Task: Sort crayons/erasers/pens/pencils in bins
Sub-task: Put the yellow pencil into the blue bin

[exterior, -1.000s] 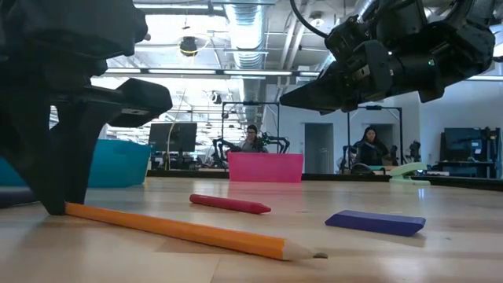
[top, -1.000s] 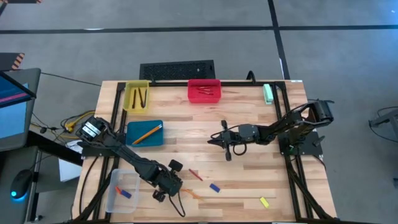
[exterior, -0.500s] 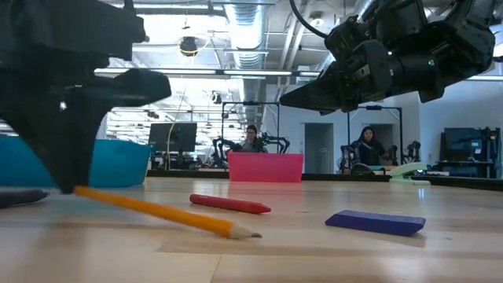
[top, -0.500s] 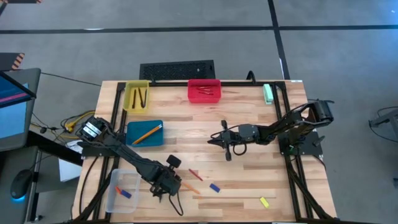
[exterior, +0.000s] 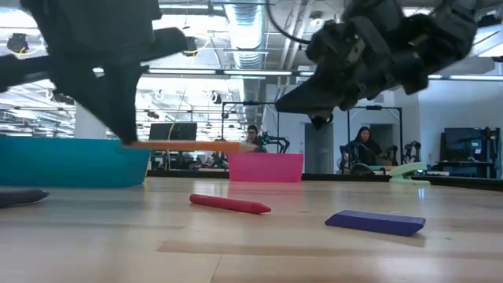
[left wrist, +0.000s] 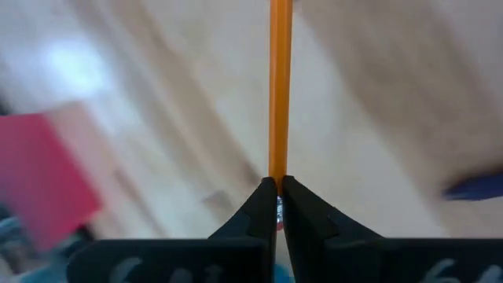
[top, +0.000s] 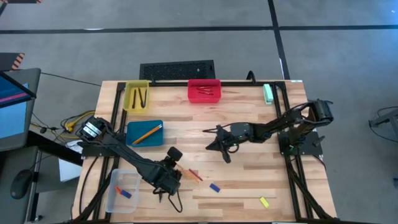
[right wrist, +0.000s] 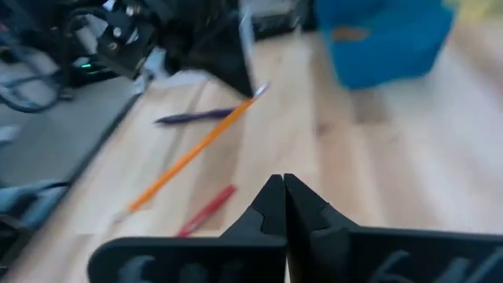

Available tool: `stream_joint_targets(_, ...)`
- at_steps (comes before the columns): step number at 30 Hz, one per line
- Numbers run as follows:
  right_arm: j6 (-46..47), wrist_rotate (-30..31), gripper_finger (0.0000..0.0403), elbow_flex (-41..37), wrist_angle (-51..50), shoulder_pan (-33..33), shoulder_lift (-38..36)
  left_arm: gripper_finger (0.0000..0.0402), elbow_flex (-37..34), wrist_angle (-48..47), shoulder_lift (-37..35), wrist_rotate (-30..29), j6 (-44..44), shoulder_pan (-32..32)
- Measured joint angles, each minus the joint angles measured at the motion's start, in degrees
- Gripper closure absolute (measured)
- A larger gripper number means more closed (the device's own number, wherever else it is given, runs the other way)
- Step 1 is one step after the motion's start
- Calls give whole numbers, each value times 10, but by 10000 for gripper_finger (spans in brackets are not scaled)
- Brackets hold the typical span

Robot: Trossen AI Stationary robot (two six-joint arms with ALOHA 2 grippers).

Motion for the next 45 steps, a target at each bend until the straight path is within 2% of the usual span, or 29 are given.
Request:
stream_joint_targets(4,69,-45,395,45,-78,3,0,400,3,-10,0,-55,29,4)
stream_joint_targets(8,100,-49,381,59,-79,18,0,401,3,-10,0,-94,52,11)
stream_joint_targets(12,123,-33,337,60,-74,25,9,401,3,-10,-1,-133,66,15)
stream_joint_targets(17,151,-29,270,76,-49,21,73,401,3,-5,-1,-144,57,17)
stream_joint_targets(19,151,-29,246,91,-56,16,105,401,3,-6,-1,-144,27,17)
stream_joint_targets(22,150,-22,220,119,-77,10,139,401,-9,-5,-1,-143,-77,18)
stream_joint_targets(24,136,7,214,134,-127,9,140,401,-25,-2,-2,-136,-142,18)
stream_joint_targets(27,103,93,215,167,-243,20,134,401,-65,29,-4,-130,-209,8)
stream_joint_targets(32,84,180,222,207,-380,41,101,401,-151,176,-34,-110,-230,-2)
stream_joint_targets(37,118,231,219,229,-510,59,82,401,-250,360,-118,-79,-199,2)
stream_joint_targets(40,159,264,222,239,-580,75,77,401,-321,523,-183,-26,-178,14)
stream_joint_targets(45,231,262,240,239,-628,100,85,401,-430,788,-271,19,-175,44)
